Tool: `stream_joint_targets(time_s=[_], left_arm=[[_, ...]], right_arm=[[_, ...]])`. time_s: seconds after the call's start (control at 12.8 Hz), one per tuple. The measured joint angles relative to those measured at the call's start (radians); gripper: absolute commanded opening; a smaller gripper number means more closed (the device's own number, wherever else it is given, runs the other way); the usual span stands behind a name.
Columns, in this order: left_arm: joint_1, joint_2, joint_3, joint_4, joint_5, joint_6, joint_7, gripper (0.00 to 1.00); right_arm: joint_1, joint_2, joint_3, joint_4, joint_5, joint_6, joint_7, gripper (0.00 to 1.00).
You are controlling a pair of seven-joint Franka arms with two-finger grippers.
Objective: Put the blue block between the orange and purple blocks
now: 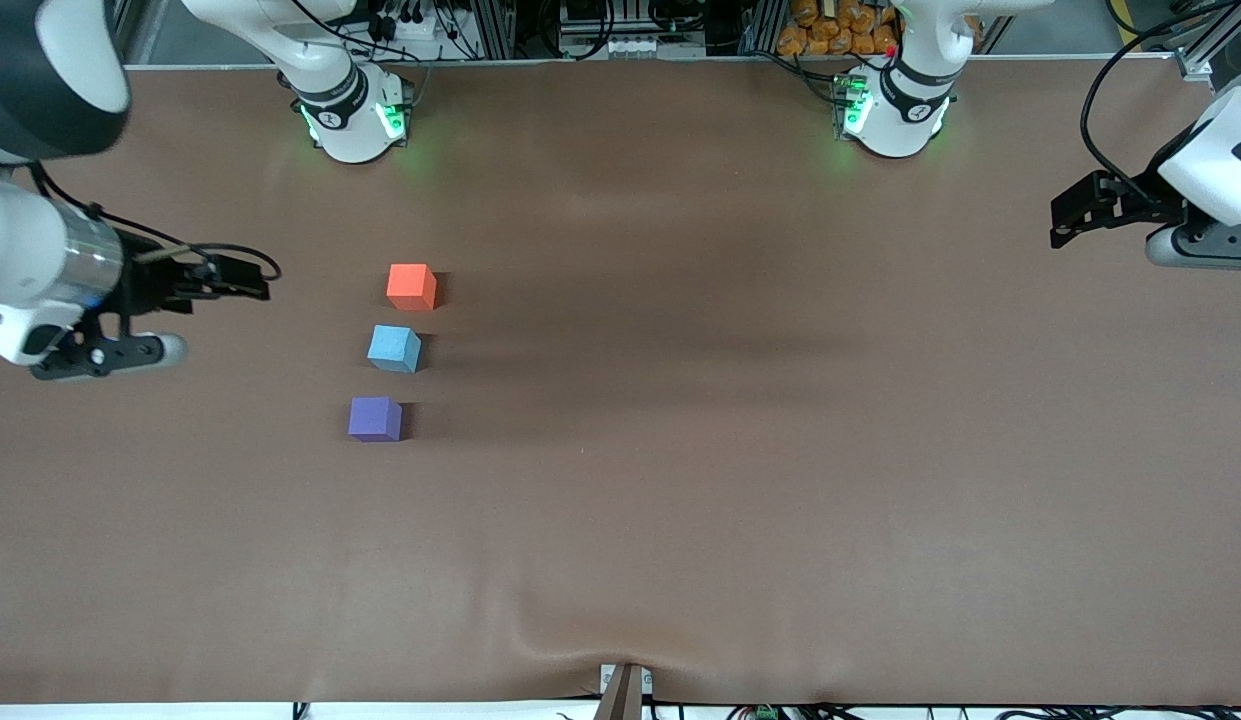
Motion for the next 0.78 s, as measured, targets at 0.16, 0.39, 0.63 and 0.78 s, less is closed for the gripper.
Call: stream_joint_targets(time_s=[0.16, 0.39, 0.63, 0.78], left_arm=[[0.0, 0.005, -0.001, 0.0, 0.0, 0.0, 0.0, 1.0], [0.001, 0.005, 0.0, 0.001, 0.0, 0.0, 0.0, 1.0], [0.001, 0.006, 0.0, 0.001, 0.0, 0.0, 0.0, 1.0], [0.002, 0.008, 0.001, 0.001, 0.0, 0.0, 0.0, 1.0]], right_arm=[[-0.019, -0.039, 0.004, 0.013, 0.0, -0.029, 0.0, 1.0], [-0.034, -0.128, 0.004, -0.007, -0.004, -0.02, 0.0, 1.0], [-0.054, -0.251, 0.001, -0.171, -0.012, 0.074, 0.0, 1.0], [-0.059, -0.302, 0.001, -0.248, -0.013, 0.097, 0.004, 1.0]])
